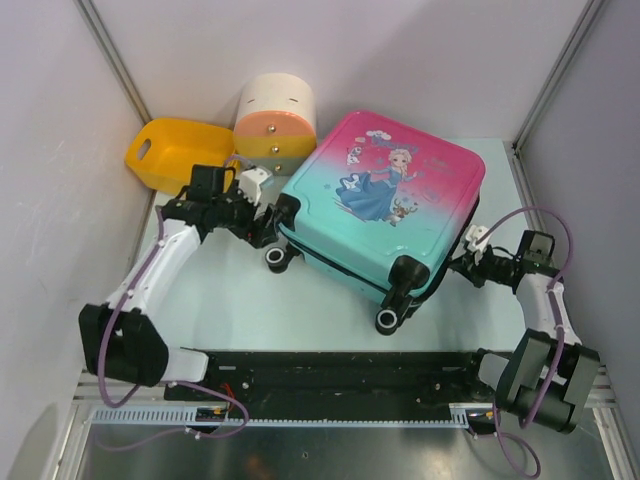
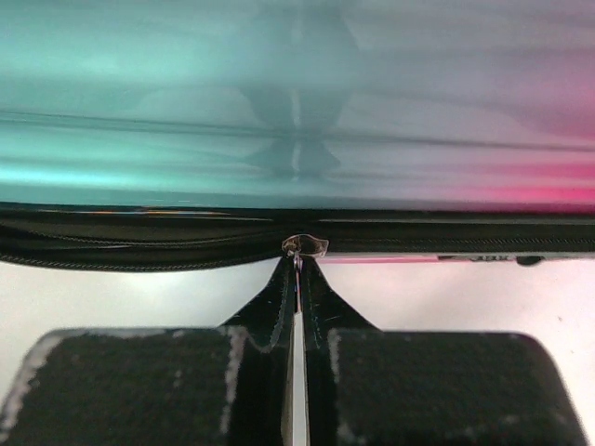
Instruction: Open, take out, and arrange the luggage
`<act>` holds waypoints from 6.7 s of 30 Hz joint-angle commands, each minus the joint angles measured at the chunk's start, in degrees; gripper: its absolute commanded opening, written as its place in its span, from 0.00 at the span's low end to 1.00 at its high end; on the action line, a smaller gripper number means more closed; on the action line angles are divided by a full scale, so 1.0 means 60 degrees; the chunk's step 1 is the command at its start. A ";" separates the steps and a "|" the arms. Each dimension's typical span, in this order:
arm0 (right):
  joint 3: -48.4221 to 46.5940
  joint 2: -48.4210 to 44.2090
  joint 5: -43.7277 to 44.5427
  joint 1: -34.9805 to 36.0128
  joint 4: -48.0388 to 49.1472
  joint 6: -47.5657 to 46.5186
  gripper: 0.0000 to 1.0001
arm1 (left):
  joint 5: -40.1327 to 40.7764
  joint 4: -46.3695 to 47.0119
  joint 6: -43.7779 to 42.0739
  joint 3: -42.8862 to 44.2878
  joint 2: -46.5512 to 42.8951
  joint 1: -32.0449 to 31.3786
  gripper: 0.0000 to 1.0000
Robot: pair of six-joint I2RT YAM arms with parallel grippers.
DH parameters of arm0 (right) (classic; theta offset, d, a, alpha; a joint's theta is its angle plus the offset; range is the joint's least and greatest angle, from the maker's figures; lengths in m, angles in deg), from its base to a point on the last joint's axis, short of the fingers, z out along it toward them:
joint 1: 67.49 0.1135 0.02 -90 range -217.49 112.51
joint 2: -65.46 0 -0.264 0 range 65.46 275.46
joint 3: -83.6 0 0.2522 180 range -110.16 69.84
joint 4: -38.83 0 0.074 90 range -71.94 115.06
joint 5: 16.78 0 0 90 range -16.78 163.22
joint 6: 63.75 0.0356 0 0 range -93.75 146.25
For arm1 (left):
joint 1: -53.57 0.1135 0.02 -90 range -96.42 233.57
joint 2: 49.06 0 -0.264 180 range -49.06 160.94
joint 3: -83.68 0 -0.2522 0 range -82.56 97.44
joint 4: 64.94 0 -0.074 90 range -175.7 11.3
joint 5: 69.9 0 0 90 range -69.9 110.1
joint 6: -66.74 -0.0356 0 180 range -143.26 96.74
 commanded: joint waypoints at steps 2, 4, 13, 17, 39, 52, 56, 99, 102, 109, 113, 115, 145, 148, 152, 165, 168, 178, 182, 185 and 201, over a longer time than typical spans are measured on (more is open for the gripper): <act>-0.0313 -0.0872 -0.0708 0.0761 -0.1499 -0.0334 0.00 | -0.0698 -0.0401 -0.0151 0.0238 -0.2115 -0.0462 1.00; -0.0225 -0.1034 -0.0649 0.1142 -0.1265 0.0278 0.00 | -0.0478 -0.0445 0.0125 0.0018 -0.2805 -0.0932 1.00; 0.0815 -0.2820 0.0316 0.3629 0.0303 0.3575 0.00 | -0.0257 -0.0519 0.2336 -0.0320 -0.2647 -0.4653 1.00; 0.1298 -0.4050 0.1224 0.5052 0.0697 0.5187 0.00 | 0.0750 -0.0460 0.2939 -0.0217 -0.2324 -0.6206 1.00; 0.1636 -0.4447 0.6026 0.7545 0.2574 0.7153 0.00 | 0.2466 -0.0167 0.3014 -0.0539 -0.0698 -0.7849 0.63; 0.1299 -0.5209 0.5359 0.4617 0.1154 0.5487 0.00 | 0.2058 -0.0562 0.0921 -0.2472 -0.2498 -0.6138 0.00; 0.1314 -0.4977 0.4451 0.2963 0.0991 0.4328 0.00 | 0.1631 -0.0898 -0.0104 -0.2488 -0.2924 -0.5184 0.00; 0.0801 -0.4140 0.2619 0.1760 0.0130 0.3918 0.00 | 0.3830 -0.1542 0.0585 -0.1241 -0.2219 -0.8201 0.00; 0.0801 -0.4228 0.2355 0.1262 -0.0267 0.3448 0.00 | 0.4134 -0.1923 -0.0719 -0.1973 -0.3182 -0.8186 0.00; 0.0787 -0.3585 0.1594 -0.0583 -0.0298 0.1720 0.00 | 0.3859 -0.2349 -0.2359 -0.3147 -0.4549 -0.5918 0.00; 0.0684 -0.2649 0.1271 -0.1301 0.0387 0.0942 0.00 | 0.3713 -0.2583 -0.3181 -0.3146 -0.4638 -0.4455 0.00; 0.0611 -0.2267 0.0907 -0.1624 0.0828 0.0971 0.00 | 0.3742 -0.2642 -0.3925 -0.3423 -0.4871 -0.4071 0.00; -0.1352 0.3155 -0.0121 0.1466 0.6167 0.4283 0.00 | 0.1213 -0.2921 -0.3846 -0.1876 -0.4521 -0.3542 0.85; -0.1352 0.3009 -0.0238 0.1466 0.5200 0.3697 0.00 | 0.0245 -0.3008 -0.2906 -0.0367 -0.4462 -0.3542 0.93; -0.1352 0.2804 -0.0370 0.1494 0.4070 0.3082 0.00 | -0.0680 -0.2965 -0.2292 0.1099 -0.4375 -0.3542 0.96; -0.0943 0.1706 -0.0649 0.2592 0.0203 0.0283 0.00 | 0.1427 -0.0914 0.2338 0.6380 0.0645 -0.1653 0.92; -0.0767 0.1266 -0.0707 0.2929 -0.0208 -0.0010 0.00 | 0.1778 -0.0724 0.2456 0.8138 0.2345 -0.1667 0.88; 0.0126 -0.0987 -0.0269 0.4364 -0.0900 0.0922 0.00 | 0.3668 -0.0329 0.2399 1.2585 0.7078 -0.2296 0.82; 0.0740 -0.2014 0.0404 0.5139 -0.0050 0.2594 0.00 | 0.4326 -0.0036 0.1872 1.2279 0.7666 -0.2970 0.81; 0.1136 -0.2760 0.0931 0.5740 0.0390 0.3472 0.00 | 0.4722 0.0228 0.1871 1.2219 0.8163 -0.3263 0.79; 0.1431 -0.3058 0.2164 0.4691 0.1792 0.4077 0.00 | 0.5018 0.0610 0.1242 1.0758 0.9016 -0.4523 0.56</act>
